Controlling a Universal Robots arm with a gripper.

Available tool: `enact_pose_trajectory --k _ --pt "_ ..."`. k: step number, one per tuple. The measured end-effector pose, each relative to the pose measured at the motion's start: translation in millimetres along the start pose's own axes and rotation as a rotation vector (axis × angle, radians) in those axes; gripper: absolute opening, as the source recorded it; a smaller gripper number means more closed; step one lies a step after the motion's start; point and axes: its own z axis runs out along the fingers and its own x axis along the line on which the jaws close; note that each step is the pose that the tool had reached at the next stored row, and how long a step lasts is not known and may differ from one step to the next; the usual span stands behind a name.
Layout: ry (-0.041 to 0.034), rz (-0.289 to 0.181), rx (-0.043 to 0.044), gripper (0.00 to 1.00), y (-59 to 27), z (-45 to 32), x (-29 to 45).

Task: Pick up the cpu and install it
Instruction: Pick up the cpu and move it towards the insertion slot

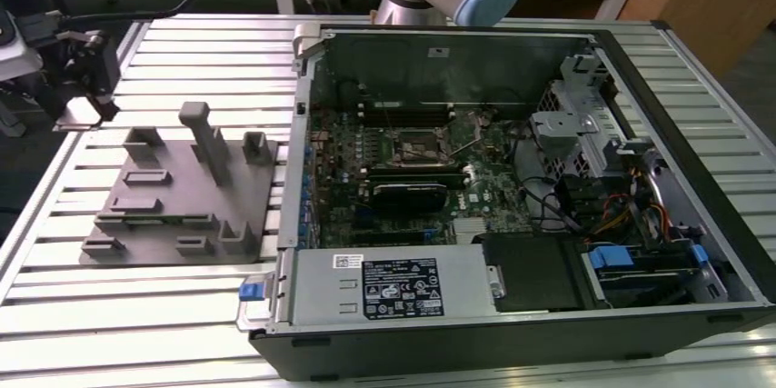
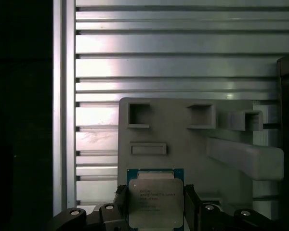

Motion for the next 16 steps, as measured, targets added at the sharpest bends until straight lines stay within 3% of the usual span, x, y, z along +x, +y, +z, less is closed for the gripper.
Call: enact_pose_trajectory --k 16 --pt "0.0000 0.000 0.0000 0.55 1.4 -35.8 -0.8"
